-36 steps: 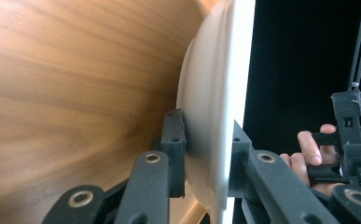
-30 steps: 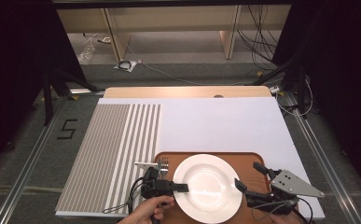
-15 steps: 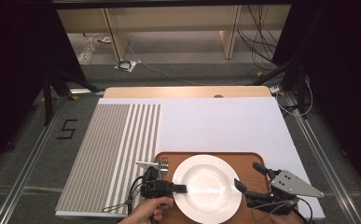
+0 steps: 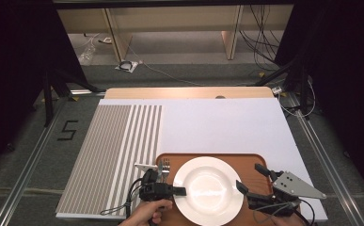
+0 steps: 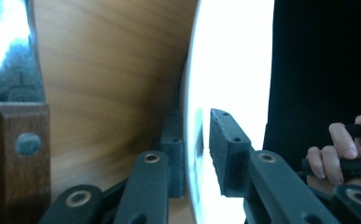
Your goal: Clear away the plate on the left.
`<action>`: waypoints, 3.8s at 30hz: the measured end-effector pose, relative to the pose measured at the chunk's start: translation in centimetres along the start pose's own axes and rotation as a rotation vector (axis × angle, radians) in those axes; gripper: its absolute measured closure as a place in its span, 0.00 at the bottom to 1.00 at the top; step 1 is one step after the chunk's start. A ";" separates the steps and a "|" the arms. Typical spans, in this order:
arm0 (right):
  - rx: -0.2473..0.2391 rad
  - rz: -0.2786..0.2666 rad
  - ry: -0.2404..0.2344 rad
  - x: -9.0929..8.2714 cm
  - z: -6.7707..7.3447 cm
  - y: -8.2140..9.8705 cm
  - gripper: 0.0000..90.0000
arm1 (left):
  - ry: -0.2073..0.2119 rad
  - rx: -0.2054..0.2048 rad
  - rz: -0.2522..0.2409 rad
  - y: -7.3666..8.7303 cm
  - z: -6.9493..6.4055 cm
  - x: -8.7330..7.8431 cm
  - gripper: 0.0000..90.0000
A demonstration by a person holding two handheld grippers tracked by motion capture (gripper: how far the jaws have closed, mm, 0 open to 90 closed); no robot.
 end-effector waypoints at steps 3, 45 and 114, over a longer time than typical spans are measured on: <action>-0.001 0.002 0.001 0.0 0.0 0.0 0.22 | -0.015 0.012 0.008 0.2 -0.1 0.1 0.76; -0.006 0.002 -0.010 0.1 0.2 0.0 0.22 | -0.228 0.430 -0.137 -1.5 -3.2 -5.8 0.38; 0.014 0.001 -0.005 0.2 0.0 0.1 0.22 | -0.220 0.996 -0.512 1.2 -3.9 -12.7 0.22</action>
Point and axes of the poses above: each handheld gripper's, and its own axes: x roughly forward along the jaws, y roughly out of its underside, z roughly to its left, the point moved 2 cm from there along x, roughly forward along the jaws, and after that the axes turned 5 degrees about z, right-handed, at the moved point
